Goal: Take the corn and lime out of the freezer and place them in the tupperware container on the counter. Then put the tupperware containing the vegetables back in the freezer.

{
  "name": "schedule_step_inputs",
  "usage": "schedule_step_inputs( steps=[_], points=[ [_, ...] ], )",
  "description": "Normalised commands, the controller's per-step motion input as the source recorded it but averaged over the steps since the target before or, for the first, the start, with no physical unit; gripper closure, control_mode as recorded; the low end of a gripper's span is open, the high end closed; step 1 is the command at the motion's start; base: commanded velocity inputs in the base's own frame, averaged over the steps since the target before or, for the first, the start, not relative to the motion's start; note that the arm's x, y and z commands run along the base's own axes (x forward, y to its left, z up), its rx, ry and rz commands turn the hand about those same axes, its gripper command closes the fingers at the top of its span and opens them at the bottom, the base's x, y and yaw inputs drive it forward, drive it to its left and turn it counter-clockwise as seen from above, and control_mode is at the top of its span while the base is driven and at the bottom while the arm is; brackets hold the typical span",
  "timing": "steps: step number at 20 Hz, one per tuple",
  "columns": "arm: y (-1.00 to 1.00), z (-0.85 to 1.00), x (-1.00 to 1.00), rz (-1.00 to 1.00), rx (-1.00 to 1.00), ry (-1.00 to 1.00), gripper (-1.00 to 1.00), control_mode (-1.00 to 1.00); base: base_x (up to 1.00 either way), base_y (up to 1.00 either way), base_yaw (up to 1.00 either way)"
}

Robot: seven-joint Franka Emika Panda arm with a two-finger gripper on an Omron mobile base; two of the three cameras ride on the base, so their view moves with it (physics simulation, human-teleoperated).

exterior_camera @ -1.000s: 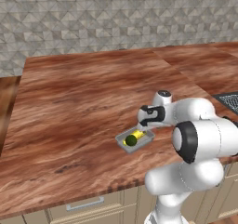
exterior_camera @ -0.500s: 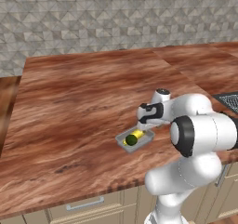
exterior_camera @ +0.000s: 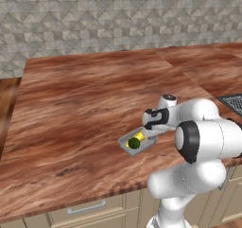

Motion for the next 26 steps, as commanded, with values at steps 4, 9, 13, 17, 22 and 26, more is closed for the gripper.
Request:
schedule_step_inputs(
  steps=[4,9,13,17,22,26],
  points=[
    [0.00,-0.11,0.16,0.00,0.00,0.00,-1.00,-1.00,0.00,0.00,0.00],
    [0.00,-0.19,0.28,0.01,0.00,0.00,-1.00,-1.00,0.00,0.00,0.00],
    [0.00,-0.30,0.14,0.01,0.00,0.00,1.00,-1.00,0.00,0.00,0.00],
    [0.00,-0.33,0.00,0.01,0.00,0.00,1.00,-1.00,0.00,0.00,0.00],
    [0.08,-0.11,-0.12,0.01,0.02,0.00,1.00,-1.00,0.00,0.00,0.00],
    [0.17,0.00,-0.40,-0.03,0.06,0.00,1.00,-1.00,0.00,0.00,0.00]
  ],
)
